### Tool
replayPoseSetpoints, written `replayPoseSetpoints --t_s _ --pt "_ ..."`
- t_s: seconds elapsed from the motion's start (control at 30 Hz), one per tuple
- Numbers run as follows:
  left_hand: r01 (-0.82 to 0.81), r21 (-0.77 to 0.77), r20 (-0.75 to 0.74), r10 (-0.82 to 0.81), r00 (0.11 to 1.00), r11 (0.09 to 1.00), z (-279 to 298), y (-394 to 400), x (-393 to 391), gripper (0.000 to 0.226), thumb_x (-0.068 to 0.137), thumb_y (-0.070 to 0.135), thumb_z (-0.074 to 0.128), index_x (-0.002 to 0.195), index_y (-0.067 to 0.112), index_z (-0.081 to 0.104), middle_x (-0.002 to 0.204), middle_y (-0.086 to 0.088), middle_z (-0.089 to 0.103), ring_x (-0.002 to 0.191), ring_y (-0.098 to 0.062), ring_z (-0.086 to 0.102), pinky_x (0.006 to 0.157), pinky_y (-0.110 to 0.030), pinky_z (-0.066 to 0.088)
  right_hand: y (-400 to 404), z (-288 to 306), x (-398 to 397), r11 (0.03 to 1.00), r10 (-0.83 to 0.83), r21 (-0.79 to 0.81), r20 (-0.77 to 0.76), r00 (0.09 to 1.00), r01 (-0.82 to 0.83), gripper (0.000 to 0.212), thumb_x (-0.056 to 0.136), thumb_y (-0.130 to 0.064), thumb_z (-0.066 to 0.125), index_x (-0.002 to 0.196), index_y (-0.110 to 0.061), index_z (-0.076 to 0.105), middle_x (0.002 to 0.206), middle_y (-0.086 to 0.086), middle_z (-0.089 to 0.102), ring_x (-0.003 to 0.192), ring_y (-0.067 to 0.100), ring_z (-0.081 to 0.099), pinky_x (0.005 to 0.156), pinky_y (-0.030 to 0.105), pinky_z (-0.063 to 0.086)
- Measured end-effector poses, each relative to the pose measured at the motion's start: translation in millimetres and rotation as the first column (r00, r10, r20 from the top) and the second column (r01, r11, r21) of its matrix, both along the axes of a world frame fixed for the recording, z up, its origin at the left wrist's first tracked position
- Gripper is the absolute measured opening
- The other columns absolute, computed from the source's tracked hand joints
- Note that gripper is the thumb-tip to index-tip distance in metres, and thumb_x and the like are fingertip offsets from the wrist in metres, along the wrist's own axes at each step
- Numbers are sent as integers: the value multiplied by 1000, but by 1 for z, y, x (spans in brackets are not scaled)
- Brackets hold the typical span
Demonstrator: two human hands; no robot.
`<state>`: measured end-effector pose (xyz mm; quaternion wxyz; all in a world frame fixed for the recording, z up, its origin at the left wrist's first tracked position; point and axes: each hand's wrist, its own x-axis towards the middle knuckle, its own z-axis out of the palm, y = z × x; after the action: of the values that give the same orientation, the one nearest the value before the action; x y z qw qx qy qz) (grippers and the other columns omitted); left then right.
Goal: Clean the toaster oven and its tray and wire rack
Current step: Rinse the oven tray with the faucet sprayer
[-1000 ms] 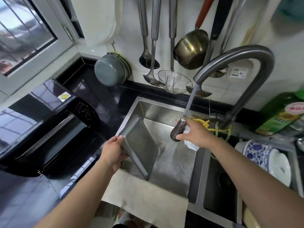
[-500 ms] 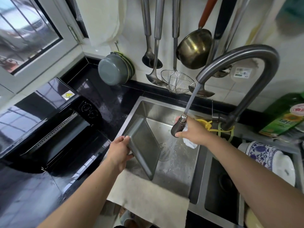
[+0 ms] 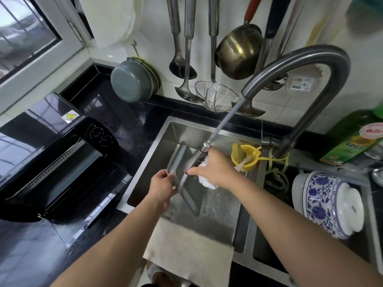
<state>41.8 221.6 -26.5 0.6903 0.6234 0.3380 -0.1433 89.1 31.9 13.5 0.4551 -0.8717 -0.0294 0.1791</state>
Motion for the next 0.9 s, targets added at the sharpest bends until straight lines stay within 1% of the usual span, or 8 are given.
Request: replayPoseSetpoints --t_s 0.1,0.2,0.43,0.53,0.6,0.67,0.77,0.9 --pt "47 -28 -3 -47 999 999 1 -8 -7 20 109 15 53 93 8 62 82 -7 77 74 -16 77 68 -33 62 13 2 15 993 -121 10 59 991 121 40 63 -44 89 79 -31 54 77 -16 62 70 -1 58 54 15 36" --pt "62 -57 12 -61 998 996 -2 -7 -16 22 110 14 52 90 6 58 88 -9 77 78 -14 77 69 -31 62 9 -3 32 982 -185 -17 87 979 188 35 68 -37 88 77 -30 55 77 -17 61 78 12 62 61 23 41" --pt "54 -83 61 -49 997 995 -4 19 -20 36 109 20 54 73 22 55 84 -4 72 79 -15 72 63 -28 57 -34 -11 44 929 -186 -292 156 970 225 64 76 -40 84 129 -22 52 112 -1 68 103 25 66 77 32 53" --pt "146 71 154 -155 976 987 6 30 -8 39 103 17 65 65 26 60 71 4 65 69 -11 64 63 -27 54 -53 -2 40 948 -115 -273 176 978 160 29 79 -46 74 96 -26 61 97 -5 66 87 20 65 64 27 45" --pt "312 432 198 -426 883 846 11 35 -1 37 96 13 74 64 24 59 61 14 58 61 -3 54 63 -22 46 -59 9 42 947 -144 -250 227 963 200 32 82 -51 61 68 -23 56 87 -2 54 71 14 57 57 26 35" --pt "403 734 108 -681 724 546 15 35 0 27 92 16 78 69 24 65 64 16 64 62 -1 56 65 -28 46 -60 21 45 933 -184 -260 248 951 248 38 85 -47 61 61 -19 55 83 1 50 66 13 52 54 25 31" --pt "277 944 29 -882 470 179 15 39 -17 6 92 22 78 86 21 79 81 4 74 81 -25 65 69 -34 53 -58 36 41 938 -143 -298 140 980 180 37 82 -44 68 63 -14 59 69 3 59 63 20 57 51 26 36" --pt "189 980 3 -951 308 64 9 42 -34 10 90 16 79 98 20 83 98 7 79 97 -23 70 77 -34 59 -41 44 23 976 -93 -203 -55 994 80 44 77 -56 70 60 -18 56 52 -7 52 51 12 52 48 25 35"
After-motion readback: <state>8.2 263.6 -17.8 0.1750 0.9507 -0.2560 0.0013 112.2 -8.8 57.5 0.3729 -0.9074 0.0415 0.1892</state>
